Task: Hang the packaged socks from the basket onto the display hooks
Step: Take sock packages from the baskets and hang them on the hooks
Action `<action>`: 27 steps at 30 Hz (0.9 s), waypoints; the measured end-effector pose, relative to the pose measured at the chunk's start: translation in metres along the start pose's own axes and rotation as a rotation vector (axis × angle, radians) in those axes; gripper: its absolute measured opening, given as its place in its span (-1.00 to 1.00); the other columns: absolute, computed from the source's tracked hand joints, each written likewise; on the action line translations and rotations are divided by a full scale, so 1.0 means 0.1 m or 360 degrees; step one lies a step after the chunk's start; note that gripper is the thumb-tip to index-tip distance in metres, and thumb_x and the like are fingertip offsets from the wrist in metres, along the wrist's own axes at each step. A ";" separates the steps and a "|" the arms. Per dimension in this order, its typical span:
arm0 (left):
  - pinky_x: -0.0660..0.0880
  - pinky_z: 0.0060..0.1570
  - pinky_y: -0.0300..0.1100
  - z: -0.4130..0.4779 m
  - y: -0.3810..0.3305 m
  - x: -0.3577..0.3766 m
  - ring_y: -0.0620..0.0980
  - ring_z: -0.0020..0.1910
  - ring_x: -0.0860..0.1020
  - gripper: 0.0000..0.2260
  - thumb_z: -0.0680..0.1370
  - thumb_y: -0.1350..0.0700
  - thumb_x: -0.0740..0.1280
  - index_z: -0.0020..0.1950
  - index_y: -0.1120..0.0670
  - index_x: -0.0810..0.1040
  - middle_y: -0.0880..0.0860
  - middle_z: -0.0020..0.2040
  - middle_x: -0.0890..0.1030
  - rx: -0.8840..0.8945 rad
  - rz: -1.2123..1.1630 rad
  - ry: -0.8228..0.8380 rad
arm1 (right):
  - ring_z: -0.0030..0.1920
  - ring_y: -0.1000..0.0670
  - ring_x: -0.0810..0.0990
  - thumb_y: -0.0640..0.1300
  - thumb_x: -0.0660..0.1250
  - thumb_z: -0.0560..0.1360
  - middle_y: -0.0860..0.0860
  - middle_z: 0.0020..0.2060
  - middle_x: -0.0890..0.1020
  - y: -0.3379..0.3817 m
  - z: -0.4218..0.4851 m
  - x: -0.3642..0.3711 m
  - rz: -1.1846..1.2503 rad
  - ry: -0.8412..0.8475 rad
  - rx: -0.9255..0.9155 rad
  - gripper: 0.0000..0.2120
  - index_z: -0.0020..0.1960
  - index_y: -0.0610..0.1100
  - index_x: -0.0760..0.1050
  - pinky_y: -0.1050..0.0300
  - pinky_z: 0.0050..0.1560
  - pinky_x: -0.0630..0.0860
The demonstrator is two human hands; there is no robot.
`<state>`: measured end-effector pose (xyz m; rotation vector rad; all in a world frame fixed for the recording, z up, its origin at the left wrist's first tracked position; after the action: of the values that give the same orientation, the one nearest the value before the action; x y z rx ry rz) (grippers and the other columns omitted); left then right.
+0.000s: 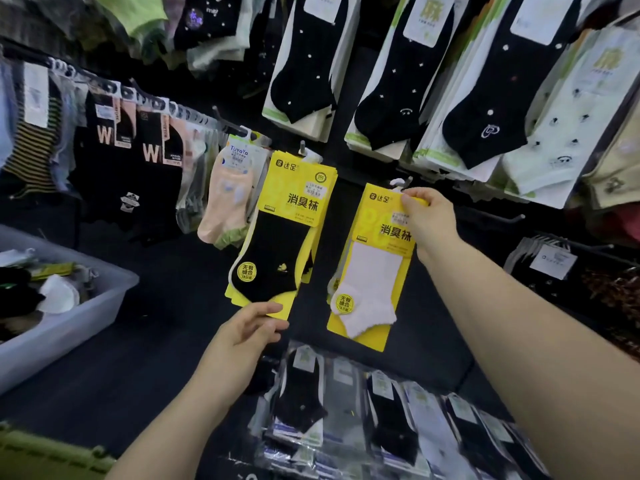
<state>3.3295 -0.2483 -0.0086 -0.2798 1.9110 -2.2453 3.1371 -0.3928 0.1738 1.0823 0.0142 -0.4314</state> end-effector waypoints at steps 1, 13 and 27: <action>0.44 0.25 -0.02 0.00 0.00 0.00 -0.18 -0.02 0.62 -0.79 0.62 0.16 0.20 0.11 -0.11 0.56 -0.14 -0.04 0.69 0.0004 0.0006 0.0004 | -0.06 -0.07 0.61 -0.14 0.29 0.55 -0.05 -0.01 0.58 -0.01 0.03 0.03 -0.0026 -0.0046 0.0011 -0.92 -0.10 0.02 0.49 -0.02 -0.08 0.59; 0.48 0.05 -0.28 0.22 -0.03 0.23 -0.20 -0.06 0.63 -0.80 0.60 0.18 0.25 0.05 -0.11 0.57 -0.18 -0.07 0.69 0.0024 0.0089 0.0157 | 0.31 -0.14 0.26 -0.15 0.33 0.52 -0.06 0.31 0.29 -0.35 -0.10 0.21 -0.0871 -0.0043 -0.0606 -0.73 0.21 -0.02 0.49 -0.05 0.33 0.27; 0.46 0.02 -0.41 1.03 -0.53 0.80 -0.01 0.09 0.58 -0.77 0.61 0.24 0.22 0.09 -0.10 0.47 -0.10 0.01 0.61 0.0313 0.0264 0.0389 | 0.46 -0.22 0.12 -0.06 0.24 0.57 -0.11 0.51 0.06 -0.68 0.74 0.67 -0.1141 0.0646 -0.0183 -0.46 0.50 0.08 0.15 -0.03 0.38 0.18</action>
<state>3.2781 -0.3589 0.0625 0.1818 1.7254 -2.4201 3.1608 -0.5050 0.1369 1.0139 0.7958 -0.8312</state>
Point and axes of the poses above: each hand's wrist, its own z-axis towards the middle knuckle, its own x-axis out of the palm, y = z × x, the point moved 3 cm from there along z, towards the middle knuckle
